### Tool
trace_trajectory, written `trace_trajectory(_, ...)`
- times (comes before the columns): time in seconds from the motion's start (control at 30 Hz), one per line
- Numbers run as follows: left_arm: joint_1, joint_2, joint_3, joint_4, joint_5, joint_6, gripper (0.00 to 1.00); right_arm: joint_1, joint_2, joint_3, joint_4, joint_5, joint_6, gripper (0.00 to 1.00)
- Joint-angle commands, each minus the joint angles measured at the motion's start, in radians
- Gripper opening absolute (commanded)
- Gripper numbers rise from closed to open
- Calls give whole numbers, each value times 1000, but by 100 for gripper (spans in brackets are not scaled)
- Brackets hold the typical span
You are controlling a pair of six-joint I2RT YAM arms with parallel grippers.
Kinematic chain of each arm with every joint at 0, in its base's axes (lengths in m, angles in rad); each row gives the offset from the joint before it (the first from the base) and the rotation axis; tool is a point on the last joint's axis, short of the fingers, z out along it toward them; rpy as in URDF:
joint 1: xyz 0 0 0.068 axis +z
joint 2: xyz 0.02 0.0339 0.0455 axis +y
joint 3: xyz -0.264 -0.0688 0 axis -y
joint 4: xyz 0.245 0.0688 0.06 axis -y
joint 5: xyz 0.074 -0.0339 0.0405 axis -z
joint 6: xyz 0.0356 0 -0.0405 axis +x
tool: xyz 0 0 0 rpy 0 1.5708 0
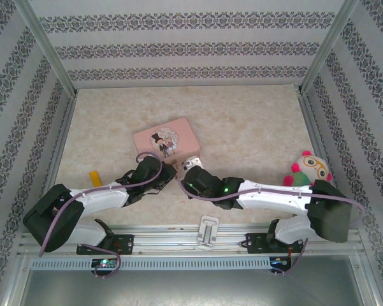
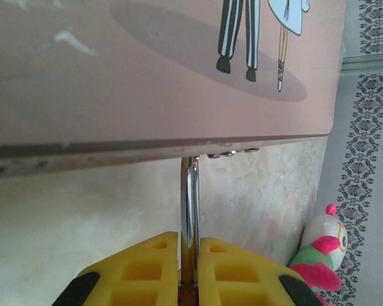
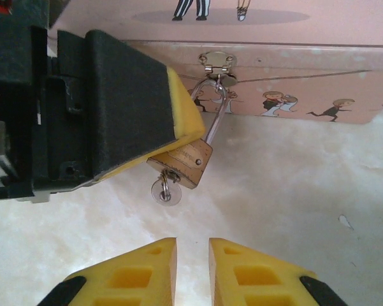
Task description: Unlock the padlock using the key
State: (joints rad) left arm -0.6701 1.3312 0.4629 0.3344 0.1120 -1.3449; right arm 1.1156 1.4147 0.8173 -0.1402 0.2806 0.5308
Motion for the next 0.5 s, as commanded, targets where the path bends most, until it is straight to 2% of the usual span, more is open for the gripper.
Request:
trace_trajectory(0.0, 9, -16, 20, -83, -20, -23, 0, 10, 38, 46, -27, 26, -81, 21)
trace_trajectory(0.47, 26, 12, 16, -58, 30, -72, 0, 41, 123, 70, 38, 22, -205, 24)
